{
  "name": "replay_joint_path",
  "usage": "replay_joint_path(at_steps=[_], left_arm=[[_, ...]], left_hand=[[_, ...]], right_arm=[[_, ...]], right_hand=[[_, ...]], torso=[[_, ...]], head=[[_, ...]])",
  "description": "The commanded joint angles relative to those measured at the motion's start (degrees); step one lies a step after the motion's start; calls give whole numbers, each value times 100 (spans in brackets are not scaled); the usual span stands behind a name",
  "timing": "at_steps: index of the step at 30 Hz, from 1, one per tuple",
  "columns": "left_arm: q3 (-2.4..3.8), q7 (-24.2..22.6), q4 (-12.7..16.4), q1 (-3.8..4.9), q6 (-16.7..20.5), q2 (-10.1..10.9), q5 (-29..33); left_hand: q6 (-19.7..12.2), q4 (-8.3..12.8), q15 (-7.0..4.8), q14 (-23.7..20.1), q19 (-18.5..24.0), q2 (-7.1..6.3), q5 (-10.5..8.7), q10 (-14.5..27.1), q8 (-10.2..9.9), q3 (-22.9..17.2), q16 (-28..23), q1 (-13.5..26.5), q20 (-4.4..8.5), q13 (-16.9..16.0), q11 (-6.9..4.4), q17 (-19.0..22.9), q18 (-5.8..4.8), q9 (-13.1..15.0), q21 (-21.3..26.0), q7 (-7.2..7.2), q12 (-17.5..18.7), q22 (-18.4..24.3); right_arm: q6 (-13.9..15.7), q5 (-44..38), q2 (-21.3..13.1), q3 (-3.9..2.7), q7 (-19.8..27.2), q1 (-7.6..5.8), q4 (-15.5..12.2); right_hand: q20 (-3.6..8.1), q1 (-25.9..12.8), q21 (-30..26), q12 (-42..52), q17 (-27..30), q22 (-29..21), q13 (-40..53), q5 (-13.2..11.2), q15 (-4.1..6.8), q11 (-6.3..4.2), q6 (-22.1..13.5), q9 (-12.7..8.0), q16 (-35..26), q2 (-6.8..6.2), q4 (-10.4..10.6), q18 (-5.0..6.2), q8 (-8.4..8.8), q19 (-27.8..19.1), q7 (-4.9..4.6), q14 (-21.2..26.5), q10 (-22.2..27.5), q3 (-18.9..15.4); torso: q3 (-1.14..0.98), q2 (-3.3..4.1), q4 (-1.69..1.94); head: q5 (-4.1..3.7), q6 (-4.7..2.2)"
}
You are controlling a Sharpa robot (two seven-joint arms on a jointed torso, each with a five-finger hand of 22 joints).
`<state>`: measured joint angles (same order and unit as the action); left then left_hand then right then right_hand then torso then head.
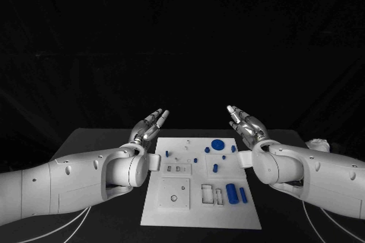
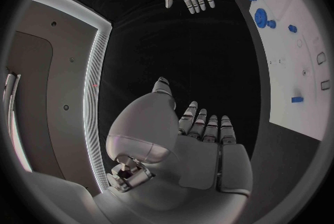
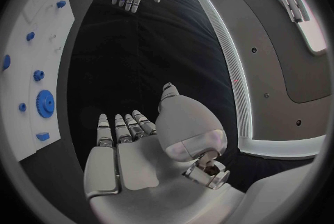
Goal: Assemble the parts on the task board
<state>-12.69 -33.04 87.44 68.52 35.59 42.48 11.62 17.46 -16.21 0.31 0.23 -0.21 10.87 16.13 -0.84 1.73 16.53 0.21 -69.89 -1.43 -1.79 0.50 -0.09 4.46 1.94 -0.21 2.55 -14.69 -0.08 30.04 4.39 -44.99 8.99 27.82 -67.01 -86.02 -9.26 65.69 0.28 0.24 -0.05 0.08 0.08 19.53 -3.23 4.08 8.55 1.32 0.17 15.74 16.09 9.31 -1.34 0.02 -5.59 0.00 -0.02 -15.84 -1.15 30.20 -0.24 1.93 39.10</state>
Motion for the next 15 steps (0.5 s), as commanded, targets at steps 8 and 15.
replay_joint_path(at_steps=[8, 15], left_arm=[[-4, -317, -3, 20, -427, -16, 385], [-3, -419, -17, 21, -1004, 48, 331]], left_hand=[[81, -57, 48, -23, 1, -35, -36, -6, 25, 114, -21, -148, -103, -7, 45, 9, 115, 9, 4, -10, -48, -7], [7, -51, 157, -23, -29, -191, -178, 13, 18, 76, -21, -175, -506, -2, 56, 9, 367, 2, -19, -157, -9, -27]], right_arm=[[-1714, 390, -9, 267, -94, -234, 144], [-1982, 108, -171, 274, -157, -237, 108]], right_hand=[[-180, 266, -28, 142, 5, -8, 35, -58, -192, 186, 295, 45, -17, -18, 55, 66, -99, -2, -118, 0, -5, -90], [-546, 358, -28, 597, 2, -8, 127, -173, -651, 620, 694, 104, -12, -101, 48, -23, -195, -2, -101, -2, -135, -146]], torso=[[-5, -4, 0], [1, 6, 4]], head=[[2, 1], [4, 170]])
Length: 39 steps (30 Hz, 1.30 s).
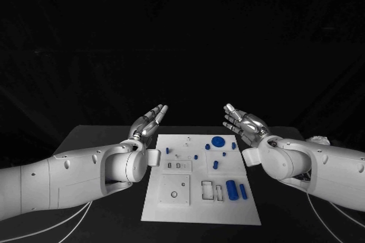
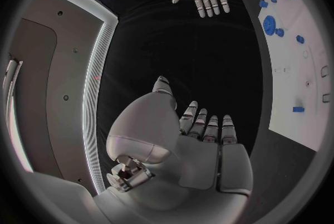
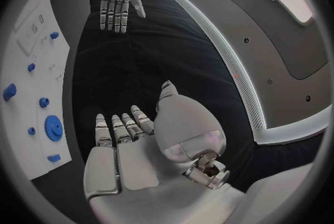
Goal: Assemble the parts on the task board
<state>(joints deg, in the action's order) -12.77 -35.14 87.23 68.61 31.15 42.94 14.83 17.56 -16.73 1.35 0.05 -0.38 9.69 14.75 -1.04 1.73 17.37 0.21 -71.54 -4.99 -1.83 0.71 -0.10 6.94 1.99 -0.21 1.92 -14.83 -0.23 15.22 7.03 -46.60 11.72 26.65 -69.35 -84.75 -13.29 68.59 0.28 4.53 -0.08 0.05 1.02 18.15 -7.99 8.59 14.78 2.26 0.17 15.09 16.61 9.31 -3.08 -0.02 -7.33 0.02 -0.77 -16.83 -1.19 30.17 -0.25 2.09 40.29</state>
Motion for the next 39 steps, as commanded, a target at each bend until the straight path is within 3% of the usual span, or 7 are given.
replay_joint_path(at_steps=[1, 4, 9, 18, 31, 36, 39], left_arm=[[5, -214, 8, 13, -656, 16, -43], [5, -225, 25, 19, -941, 77, -365], [6, -211, 75, 66, -1262, 215, -1191], [5, 19, 883, 362, -1374, 841, -1606], [0, 276, 1654, 872, -1291, 1340, -1698], [-1, 298, 1687, 953, -1281, 1373, -1701], [-1, 299, 1674, 970, -1292, 1350, -1702]], left_hand=[[-5, 3, 99, -5, -35, -129, -69, 31, 18, -41, -21, -43, -281, 1, 94, 10, 172, -3, -37, -197, -11, -27], [62, 0, 228, 22, -183, -249, -174, 5, 29, -154, 5, -124, -598, -12, 77, -8, 285, 6, -148, -127, -116, -103], [341, 4, 396, 417, -698, -296, -303, -196, 66, -312, 327, -313, -973, -75, 286, -140, 348, 35, -513, -52, -726, -304], [735, 6, 562, 806, -975, -222, -125, -362, 126, -347, 663, -582, -1126, -110, 476, -216, 335, 69, -715, 274, -1196, -386], [739, 13, 686, 715, -973, -182, 181, -354, 116, -346, 656, -838, -1155, -101, 411, -176, 321, 65, -733, 399, -1194, -376], [796, 12, 704, 688, -954, -172, 262, -353, 126, -345, 648, -899, -1159, -101, 409, -170, 313, 71, -725, 433, -1202, -367], [816, 11, 717, 672, -946, -166, 309, -354, 130, -345, 642, -932, -1162, -102, 415, -167, 309, 73, -722, 448, -1207, -364]], right_arm=[[-513, -209, -28, 0, -48, -4, -28], [-546, -462, -95, 0, -62, -13, -66], [-527, -1190, -239, 0, -140, -67, -157], [-393, -3028, -504, 8, -755, -437, -414], [-461, -6504, -800, 29, -2300, -1422, -866], [-505, -8156, -562, 29, -2649, -1586, -707], [-588, -8738, -379, 34, -2710, -1615, -529]], right_hand=[[-240, 112, -22, 314, -56, 0, 58, -67, -279, 271, 279, 48, 73, -65, -8, -29, -74, 8, 106, -52, -119, -59], [-357, 341, 389, 892, -345, 272, 161, -115, -450, 409, 1130, 226, 627, -191, -69, -54, -318, 550, 111, -599, -414, -72], [-347, 1160, 1785, 2520, -1021, 947, 458, 100, -590, 561, 1748, 385, 2302, -425, -572, -206, -435, 2992, 274, -2821, -1566, 85], [-160, 2318, 2528, 3168, -1209, 1229, 481, 888, -123, 335, 2428, 516, 3022, -555, -1509, 112, -454, 4604, 442, -4249, -2188, 573], [487, 2025, 4238, 3182, -1806, 2315, 270, -154, 569, -90, 2876, 535, 4461, -857, -1304, 107, -339, 6015, 505, -6443, -3410, 609], [732, 2148, 7167, 2787, -3283, 5935, 252, -29, 788, -299, 3236, 617, 6379, -1019, -1170, -360, -338, 7489, 525, -7256, -4155, 876], [782, 2277, 7813, 2564, -4223, 6884, 257, 120, 857, -322, 3444, 680, 6986, -1093, -1155, -505, -376, 7886, 503, -7687, -4312, 1101]], torso=[[4, 12, 7], [6, 30, -6], [3, 104, -5], [46, 427, -36], [124, 846, 38], [142, 912, 59], [141, 926, 68]], head=[[-24, 83], [-23, 140], [0, 311], [41, 437], [19, 505], [-33, 509], [-43, 510]])
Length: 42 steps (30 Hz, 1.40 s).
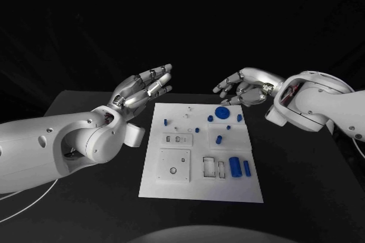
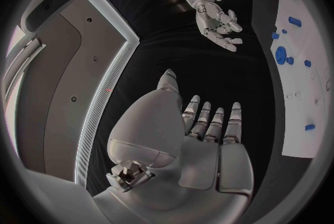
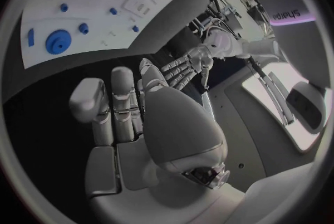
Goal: Assemble the parts on the task board
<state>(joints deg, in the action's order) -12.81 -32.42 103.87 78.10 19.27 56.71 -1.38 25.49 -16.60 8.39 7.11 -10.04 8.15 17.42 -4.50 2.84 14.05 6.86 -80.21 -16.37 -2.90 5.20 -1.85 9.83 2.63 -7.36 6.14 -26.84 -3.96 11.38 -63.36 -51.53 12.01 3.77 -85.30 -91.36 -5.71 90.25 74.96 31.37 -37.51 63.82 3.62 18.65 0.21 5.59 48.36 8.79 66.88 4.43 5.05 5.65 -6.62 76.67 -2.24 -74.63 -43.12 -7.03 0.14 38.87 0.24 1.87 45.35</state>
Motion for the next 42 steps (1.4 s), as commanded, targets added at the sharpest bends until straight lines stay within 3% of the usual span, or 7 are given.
replay_joint_path(at_steps=[1, 7, 13, 23, 30, 37, 42], left_arm=[[4, 28, 2, 24, -111, -36, -82], [4, 34, -74, 34, -173, -108, -83], [4, 40, -124, 36, -217, -138, -89], [5, 44, -141, 37, -257, -114, -97], [5, 48, -140, 37, -274, -76, -99], [5, 48, -150, 37, -290, -79, -100], [5, 53, -159, 36, -306, -83, -100]], left_hand=[[23, -2, 13, -35, 20, -13, 45, -8, 20, -13, -24, -67, -25, 5, -34, 9, 19, 9, -7, 27, -7, 10], [63, -3, 32, -31, 21, -3, 115, -12, 26, -13, -9, -122, -29, 4, -16, 7, 12, 12, -11, 49, -21, 11], [154, -3, 47, -16, 10, 3, 160, -18, 44, -11, 12, -164, -34, 2, 9, 4, 6, 22, -22, 76, -37, 9], [246, -6, 55, -9, -1, 8, 193, -24, 66, -7, 25, -194, -37, 2, 34, 3, -2, 32, -31, 102, -47, 7], [285, -7, 67, 7, -10, 11, 207, -26, 76, -3, 42, -207, -39, 2, 47, -1, -7, 36, -39, 116, -49, 5], [303, -7, 80, 20, -21, 14, 219, -29, 82, -1, 55, -218, -41, 1, 58, -3, -10, 37, -48, 126, -59, 2], [320, -7, 85, 25, -29, 19, 234, -36, 87, 0, 63, -232, -41, 0, 72, -4, -14, 39, -55, 138, -73, 0]], right_arm=[[-212, -1837, 170, 10, -419, -25, 193], [-239, -2471, 573, 58, -295, -21, 630], [-201, -2673, 969, 89, -101, 96, 1040], [-89, -2903, 1402, 102, 188, 427, 1634], [-101, -2925, 1468, 102, 107, 530, 1722], [-162, -2961, 1481, 102, -118, 605, 1738], [-276, -2969, 1531, 102, -257, 652, 1815]], right_hand=[[50, 152, 521, -204, -743, 769, -1, 108, 47, -56, 129, 46, 477, -59, 14, -179, -15, 331, 3, -347, -136, 229], [105, 33, 1093, -373, -1587, 1736, 31, 115, 148, -131, 326, 159, 947, -298, 242, -362, -4, 800, 34, -731, -511, 656], [54, -505, 1253, -334, -2175, 2063, 90, -151, 74, -154, 470, 249, 1190, -428, 645, -435, -25, 976, 28, -941, -811, 647], [156, -179, 1123, -693, -2235, 1824, 36, 420, 214, -210, 583, 372, 1148, -675, 493, -369, -8, 789, 20, -935, -830, 1268], [156, -286, 1081, -717, -2232, 1752, 82, 448, 200, -195, 631, 462, 1145, -842, 513, -349, -28, 723, 28, -894, -761, 1394], [130, -354, 1024, -661, -2215, 1663, 213, 1080, 168, -161, 654, 728, 1155, -1055, 407, -320, -96, 622, 53, -808, -532, 1755], [96, -438, 974, -649, -2165, 1595, 287, 1074, 131, -121, 563, 870, 1141, -1142, 332, -297, -77, 538, 77, -726, -306, 1992]], torso=[[8, 58, 23], [-7, 58, 24], [-1, 47, 12], [-27, 62, 34], [-44, 78, 39], [-49, 70, 39], [-50, 65, 36]], head=[[-25, 5], [-20, -28], [22, -62], [49, -49], [23, -14], [13, 10], [2, 16]])
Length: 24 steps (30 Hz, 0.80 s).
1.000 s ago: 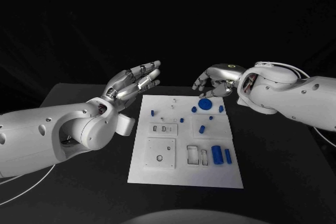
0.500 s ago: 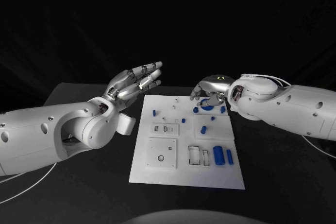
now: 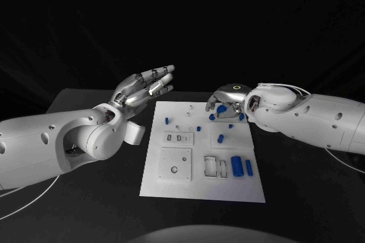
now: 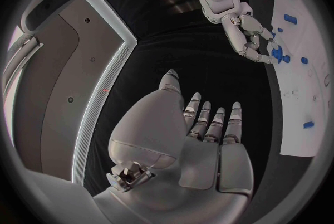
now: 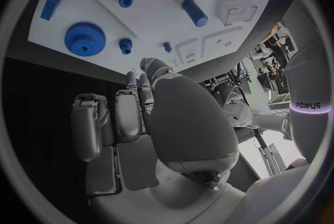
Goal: Assemble the parts on the task board
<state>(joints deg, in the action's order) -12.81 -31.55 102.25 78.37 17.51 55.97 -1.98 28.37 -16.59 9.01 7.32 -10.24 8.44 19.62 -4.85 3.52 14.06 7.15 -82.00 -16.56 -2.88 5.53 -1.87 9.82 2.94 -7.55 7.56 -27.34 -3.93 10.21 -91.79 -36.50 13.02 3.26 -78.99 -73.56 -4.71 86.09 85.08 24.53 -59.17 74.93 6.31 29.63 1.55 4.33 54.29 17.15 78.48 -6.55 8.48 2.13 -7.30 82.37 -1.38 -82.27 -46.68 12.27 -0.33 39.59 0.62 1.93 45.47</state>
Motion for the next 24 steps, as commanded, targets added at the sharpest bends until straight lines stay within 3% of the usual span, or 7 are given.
replay_joint_path(at_steps=[1, 5, 11, 19, 24], left_arm=[[4, -33, 2, 9, -133, -8, -40], [4, -26, 0, 9, -137, -1, -41], [4, -7, 2, 9, -146, 8, -41], [4, 19, 10, 9, -144, 37, -41], [3, 30, 18, 9, -148, 51, -41]], left_hand=[[32, -7, 23, 5, -9, -10, 15, -1, 20, -1, 34, -52, -22, -3, 39, -2, -14, 7, -36, -4, -23, -4], [46, -7, 24, 8, -11, -8, 23, -4, 23, 0, 38, -58, -22, -3, 46, -2, -16, 9, -38, 2, -28, -4], [68, -7, 24, 11, -13, -5, 31, -8, 29, 1, 42, -66, -22, -4, 56, -2, -18, 11, -39, 10, -34, -4], [83, -7, 26, 10, -10, -3, 35, -10, 32, 1, 43, -70, -23, -4, 61, -2, -21, 12, -38, 15, -35, -2], [93, -7, 29, 16, -17, 0, 44, -14, 36, 2, 49, -78, -24, -5, 69, -3, -25, 13, -44, 23, -42, -4]], right_arm=[[-174, -128, 39, 0, -226, 31, 53], [-214, -129, 84, 0, -291, 59, 134], [-145, -130, 128, -1, -301, 81, 242], [-63, -130, 179, -1, -237, 99, 363], [-31, -130, 216, -1, -199, 107, 436]], right_hand=[[-9, -34, -40, 41, -5, 485, 28, -52, -4, 3, -30, 53, -14, -51, -21, 56, -13, -34, -11, 43, 66, 85], [-22, -109, -46, 80, -3, 487, 80, -197, -15, 13, -31, 144, -3, -72, -58, 58, -28, -47, -26, 65, 127, 177], [-28, -115, -40, 104, -34, 505, 105, -219, -20, 16, -18, 186, 13, -59, -89, 55, -40, -38, -46, 63, 138, 233], [-38, -164, -65, 139, 51, 471, 143, -273, -30, 21, 21, 259, -17, -24, -108, 66, -71, -78, -99, 107, 156, 309], [-45, -203, -73, 172, 61, 470, 173, -371, -35, 23, 24, 306, -21, -15, -126, 68, -79, -92, -111, 130, 155, 342]], torso=[[-5, -6, -1], [-5, -10, -2], [-3, -11, 4], [-7, -14, -7], [-9, -15, -6]], head=[[1, 3], [2, 17], [-3, 15], [83, 2], [84, 15]])
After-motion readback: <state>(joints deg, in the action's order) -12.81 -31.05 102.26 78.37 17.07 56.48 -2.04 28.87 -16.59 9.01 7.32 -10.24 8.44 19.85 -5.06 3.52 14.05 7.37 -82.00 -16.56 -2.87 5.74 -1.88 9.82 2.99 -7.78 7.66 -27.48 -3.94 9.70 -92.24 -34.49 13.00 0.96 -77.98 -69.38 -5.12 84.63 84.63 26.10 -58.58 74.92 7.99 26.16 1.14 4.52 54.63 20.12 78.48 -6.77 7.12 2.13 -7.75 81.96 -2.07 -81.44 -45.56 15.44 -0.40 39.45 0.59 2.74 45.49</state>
